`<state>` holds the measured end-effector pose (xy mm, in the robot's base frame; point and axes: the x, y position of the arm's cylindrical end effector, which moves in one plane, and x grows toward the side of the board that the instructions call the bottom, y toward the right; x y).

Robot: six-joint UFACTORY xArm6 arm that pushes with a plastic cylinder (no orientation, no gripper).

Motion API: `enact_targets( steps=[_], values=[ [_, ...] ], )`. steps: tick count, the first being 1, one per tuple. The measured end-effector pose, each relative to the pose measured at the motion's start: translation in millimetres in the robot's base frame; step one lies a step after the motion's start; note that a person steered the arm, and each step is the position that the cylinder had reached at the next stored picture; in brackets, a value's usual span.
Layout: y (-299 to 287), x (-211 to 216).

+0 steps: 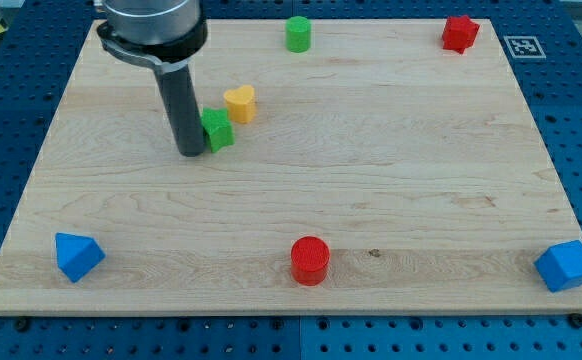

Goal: Place the green star below the yellow heart

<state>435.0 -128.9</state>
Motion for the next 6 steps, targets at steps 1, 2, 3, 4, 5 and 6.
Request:
enact_targets(
  steps=[1,2,3,4,5,6],
  values=[
    [-22.3,-1.2],
    [-38.7,-29.9],
    [-35.7,-41.7],
    [-6.6,-35.4],
    [21.0,-28.6],
    [38.6,-28.5]
  ],
)
